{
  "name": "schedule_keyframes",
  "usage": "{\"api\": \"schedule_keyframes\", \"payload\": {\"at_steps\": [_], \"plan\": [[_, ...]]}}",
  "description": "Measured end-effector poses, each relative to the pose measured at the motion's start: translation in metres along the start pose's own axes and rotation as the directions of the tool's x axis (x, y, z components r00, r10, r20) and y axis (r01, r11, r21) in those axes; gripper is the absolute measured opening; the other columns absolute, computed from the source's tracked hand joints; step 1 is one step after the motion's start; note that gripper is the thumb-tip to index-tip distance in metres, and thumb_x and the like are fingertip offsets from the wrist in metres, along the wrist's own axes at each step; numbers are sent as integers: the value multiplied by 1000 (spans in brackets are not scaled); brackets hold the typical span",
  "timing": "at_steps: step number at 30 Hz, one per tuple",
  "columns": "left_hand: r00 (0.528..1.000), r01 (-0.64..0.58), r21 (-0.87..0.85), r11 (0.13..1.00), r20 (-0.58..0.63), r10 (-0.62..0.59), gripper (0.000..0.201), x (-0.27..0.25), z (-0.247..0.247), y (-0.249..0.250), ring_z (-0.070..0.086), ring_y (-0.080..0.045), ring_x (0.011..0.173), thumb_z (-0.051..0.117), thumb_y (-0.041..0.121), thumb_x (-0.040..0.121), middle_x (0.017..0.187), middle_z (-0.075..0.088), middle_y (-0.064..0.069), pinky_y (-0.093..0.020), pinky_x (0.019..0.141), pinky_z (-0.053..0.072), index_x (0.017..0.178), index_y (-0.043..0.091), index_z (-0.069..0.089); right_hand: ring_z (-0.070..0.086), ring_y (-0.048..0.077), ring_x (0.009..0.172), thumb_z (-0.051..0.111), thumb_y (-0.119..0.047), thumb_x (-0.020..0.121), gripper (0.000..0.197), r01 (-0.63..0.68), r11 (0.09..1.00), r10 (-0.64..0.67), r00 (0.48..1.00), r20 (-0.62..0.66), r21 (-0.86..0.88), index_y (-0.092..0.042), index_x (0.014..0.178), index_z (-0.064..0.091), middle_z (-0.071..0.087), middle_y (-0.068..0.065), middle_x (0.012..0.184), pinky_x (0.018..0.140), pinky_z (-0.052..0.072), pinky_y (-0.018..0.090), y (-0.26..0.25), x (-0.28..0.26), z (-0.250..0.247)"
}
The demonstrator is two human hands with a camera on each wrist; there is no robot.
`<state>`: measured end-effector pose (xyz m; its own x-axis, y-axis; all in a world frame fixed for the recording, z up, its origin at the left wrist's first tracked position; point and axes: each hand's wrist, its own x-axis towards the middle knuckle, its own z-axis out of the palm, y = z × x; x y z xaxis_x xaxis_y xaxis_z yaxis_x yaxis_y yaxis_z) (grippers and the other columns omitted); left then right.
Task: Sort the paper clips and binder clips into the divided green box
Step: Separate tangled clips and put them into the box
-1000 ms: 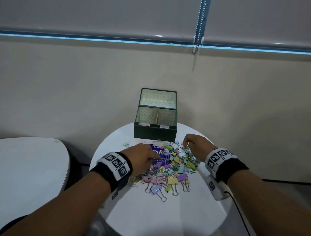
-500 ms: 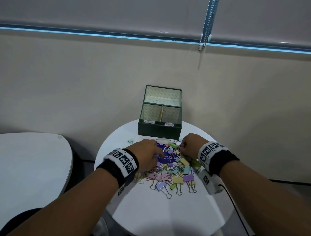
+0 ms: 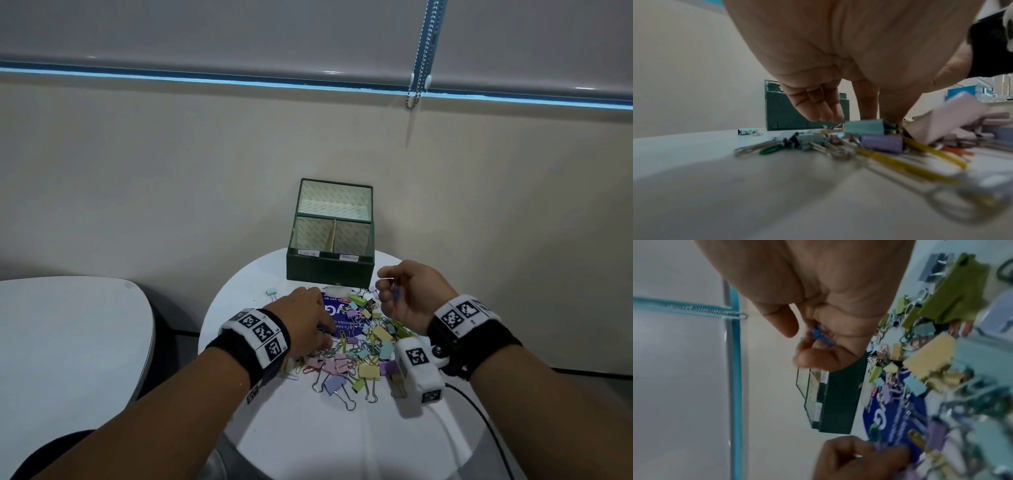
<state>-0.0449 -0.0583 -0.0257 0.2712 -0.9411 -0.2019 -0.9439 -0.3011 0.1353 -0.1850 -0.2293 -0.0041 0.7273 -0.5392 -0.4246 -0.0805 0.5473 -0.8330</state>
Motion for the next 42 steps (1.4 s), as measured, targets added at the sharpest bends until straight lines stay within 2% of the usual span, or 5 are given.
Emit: {"api": "schedule_keyframes", "payload": {"at_steps": [2,4,9,32,42], "plan": [[1000,6,-3,1000,-19,-6,33,1,1,-1,40,-17,117,62,52,91,121,45,3,-35,98,44,121,39,66,42,14,51,55,-15,92,10,71,869,-92,996,-20,-490,-7,89,60,53,2,66,45,35,24,1,2,-1],[999,6,-24,1000,-48,-8,21,2,2,-1,44,-16,109,65,45,90,113,47,4,-31,90,45,108,34,67,52,10,59,63,-18,92,8,149,383,-179,980,85,-911,-13,90,70,64,-6,79,53,41,23,3,-2,3],[986,33,-169,985,-153,-59,7,2,0,-1,55,-12,91,66,32,91,98,55,8,-26,81,47,88,28,62,57,7,92,72,-21,84,20,167,-223,-20,984,176,-960,-33,101,74,62,-19,103,83,49,25,17,-10,5],[998,32,-125,992,-48,-38,49,-18,7,0,38,-11,112,72,72,66,113,46,10,-34,98,43,103,39,71,65,21,94,56,-35,94,23,273,-489,-33,943,330,-829,-30,108,73,71,-2,102,78,53,29,34,-7,42],[983,83,-210,974,-142,-115,10,-24,5,-18,60,-14,82,63,20,85,84,66,9,-30,78,53,77,26,64,63,17,86,62,-27,90,13,358,-414,20,923,384,-837,-28,96,73,71,-6,93,81,57,33,43,-2,58]]}}
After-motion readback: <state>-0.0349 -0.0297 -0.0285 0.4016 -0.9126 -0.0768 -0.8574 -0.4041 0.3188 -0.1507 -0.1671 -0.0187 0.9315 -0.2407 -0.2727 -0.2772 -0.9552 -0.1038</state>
